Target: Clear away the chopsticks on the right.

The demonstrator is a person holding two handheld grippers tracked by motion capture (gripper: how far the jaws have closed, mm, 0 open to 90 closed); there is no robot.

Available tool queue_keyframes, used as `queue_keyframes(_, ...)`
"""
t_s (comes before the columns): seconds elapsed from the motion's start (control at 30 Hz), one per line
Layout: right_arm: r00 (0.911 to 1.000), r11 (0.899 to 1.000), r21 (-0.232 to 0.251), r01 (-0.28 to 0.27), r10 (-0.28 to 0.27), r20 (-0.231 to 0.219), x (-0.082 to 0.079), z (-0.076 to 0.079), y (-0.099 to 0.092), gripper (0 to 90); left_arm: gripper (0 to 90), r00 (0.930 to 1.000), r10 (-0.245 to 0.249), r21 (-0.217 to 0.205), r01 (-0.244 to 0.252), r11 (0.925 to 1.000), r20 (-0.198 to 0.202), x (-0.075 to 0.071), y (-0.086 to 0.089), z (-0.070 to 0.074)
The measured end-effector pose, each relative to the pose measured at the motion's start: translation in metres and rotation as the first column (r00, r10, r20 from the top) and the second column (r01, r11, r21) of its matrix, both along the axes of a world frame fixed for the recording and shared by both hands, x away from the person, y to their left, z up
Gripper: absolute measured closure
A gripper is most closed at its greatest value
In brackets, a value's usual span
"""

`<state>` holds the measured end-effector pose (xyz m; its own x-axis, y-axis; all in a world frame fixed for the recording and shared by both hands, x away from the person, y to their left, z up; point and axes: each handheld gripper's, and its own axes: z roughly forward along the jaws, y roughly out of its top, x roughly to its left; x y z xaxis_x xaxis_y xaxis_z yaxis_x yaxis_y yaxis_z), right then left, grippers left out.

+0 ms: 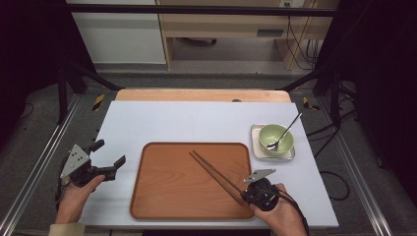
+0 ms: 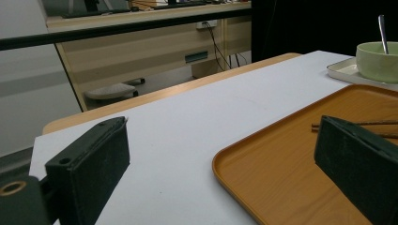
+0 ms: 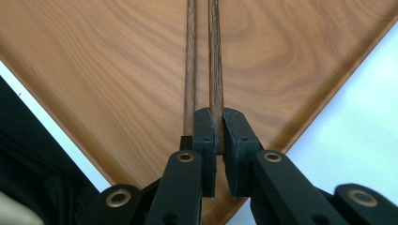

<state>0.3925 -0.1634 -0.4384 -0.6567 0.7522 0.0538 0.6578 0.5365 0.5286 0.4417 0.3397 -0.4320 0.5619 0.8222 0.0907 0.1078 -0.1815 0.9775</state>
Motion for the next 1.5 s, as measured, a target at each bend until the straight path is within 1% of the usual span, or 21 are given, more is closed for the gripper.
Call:
queue_keyframes(0.1,0.9999,1.0,-0.003,-0.016,0.016,-0.002,0.001,-0.003,0.0,84.3,3.4,1.0,0.001,0.004,-0.001,1.0,-0.003,0.0,0.0,-0.001)
queue_keyframes(0.13,0.9998,1.0,-0.002,-0.011,0.011,-0.014,0.001,-0.003,0.001,84.3,3.4,1.0,0.0,0.005,0.0,1.0,-0.003,0.0,-0.001,-0.001)
queue_keyframes(0.2,0.9997,1.0,-0.007,-0.006,0.006,-0.022,0.0,-0.005,0.001,84.3,3.4,1.0,-0.001,0.005,0.001,1.0,-0.003,0.0,-0.001,-0.001)
queue_keyframes(0.23,0.9997,1.0,-0.009,-0.019,0.019,-0.012,0.001,-0.006,0.0,84.2,3.4,1.0,-0.001,0.005,0.001,1.0,-0.004,0.001,-0.001,-0.001)
queue_keyframes(0.3,0.9999,1.0,-0.003,-0.007,0.007,-0.016,0.001,-0.006,0.0,84.2,3.4,1.0,-0.002,0.006,0.002,1.0,-0.005,0.001,-0.001,-0.001)
queue_keyframes(0.37,0.9997,1.0,-0.01,-0.019,0.019,-0.016,0.001,-0.006,-0.001,84.2,3.4,1.0,-0.002,0.007,0.002,1.0,-0.006,0.001,-0.001,-0.001)
queue_keyframes(0.53,0.9993,1.0,-0.008,-0.014,0.014,-0.034,0.001,-0.006,0.0,83.6,3.4,1.0,-0.001,0.007,0.001,1.0,-0.005,0.001,-0.001,-0.001)
queue_keyframes(0.67,0.9994,1.0,-0.007,-0.012,0.012,-0.032,0.001,-0.007,-0.001,82.6,3.4,1.0,0.0,0.008,0.0,1.0,-0.007,0.001,-0.001,-0.002)
queue_keyframes(0.73,0.9994,1.0,-0.006,-0.027,0.027,-0.021,0.002,-0.006,-0.002,82.4,3.4,1.0,-0.001,0.008,0.001,1.0,-0.007,0.001,-0.001,-0.002)
queue_keyframes(0.77,0.9994,1.0,0.0,-0.017,0.017,-0.03,0.001,-0.005,-0.002,81.4,3.4,1.0,0.0,0.008,0.0,1.0,-0.007,0.001,-0.001,-0.002)
queue_keyframes(0.8,0.9994,1.0,-0.005,-0.029,0.029,-0.02,0.002,-0.005,-0.002,80.5,3.4,1.0,0.0,0.009,0.0,1.0,-0.007,0.001,-0.001,-0.002)
queue_keyframes(0.9,0.9997,1.0,0.006,-0.019,0.02,-0.017,0.002,-0.003,-0.002,79.8,3.4,1.0,0.0,0.01,0.0,1.0,-0.007,0.001,-0.001,-0.002)
queue_keyframes(0.97,0.9998,1.0,0.013,-0.016,0.016,-0.006,0.003,-0.002,-0.004,78.6,3.5,1.0,0.001,0.01,-0.001,0.9999,-0.008,0.001,-0.002,-0.002)
queue_keyframes(1.07,0.9995,1.0,0.026,-0.01,0.009,0.03,0.006,0.0,-0.007,77.1,3.5,0.9999,-0.001,0.016,0.001,0.9999,-0.013,0.001,-0.002,-0.002)
queue_keyframes(1.13,0.998,0.999,0.044,-0.009,0.006,0.062,0.008,0.0,-0.008,76.4,3.5,0.9999,-0.002,0.019,0.002,0.9998,-0.014,0.002,-0.003,-0.003)
queue_keyframes(1.17,0.9959,0.999,0.044,-0.019,0.015,0.089,0.01,0.0,-0.01,75.9,3.5,0.9999,-0.002,0.019,0.002,0.9998,-0.016,0.002,-0.003,-0.003)
queue_keyframes(1.2,0.9954,0.998,0.066,-0.001,-0.005,0.096,0.011,0.0,-0.01,74.9,3.6,0.9998,-0.002,0.019,0.002,0.9998,-0.019,0.002,-0.004,-0.003)
queue_keyframes(1.27,0.9916,0.995,0.1,0.011,-0.023,0.128,0.015,-0.002,-0.012,72.4,4.0,0.9997,-0.007,0.024,0.007,0.9997,-0.023,0.002,-0.005,-0.004)
queue_keyframes(1.33,0.9871,0.99,0.14,0.019,-0.041,0.155,0.018,-0.004,-0.013,70.5,4.1,0.9995,-0.011,0.025,0.012,0.9996,-0.029,0.003,-0.007,-0.004)
queue_keyframes(1.4,0.9818,0.982,0.184,0.039,-0.072,0.176,0.02,-0.007,-0.014,67.2,4.1,0.9993,-0.018,0.021,0.018,0.9996,-0.033,0.003,-0.008,-0.004)
queue_keyframes(1.5,0.9754,0.975,0.216,0.054,-0.097,0.198,0.021,-0.01,-0.014,56.7,4.8,0.999,-0.023,0.025,0.024,0.9994,-0.039,0.002,-0.011,-0.003)
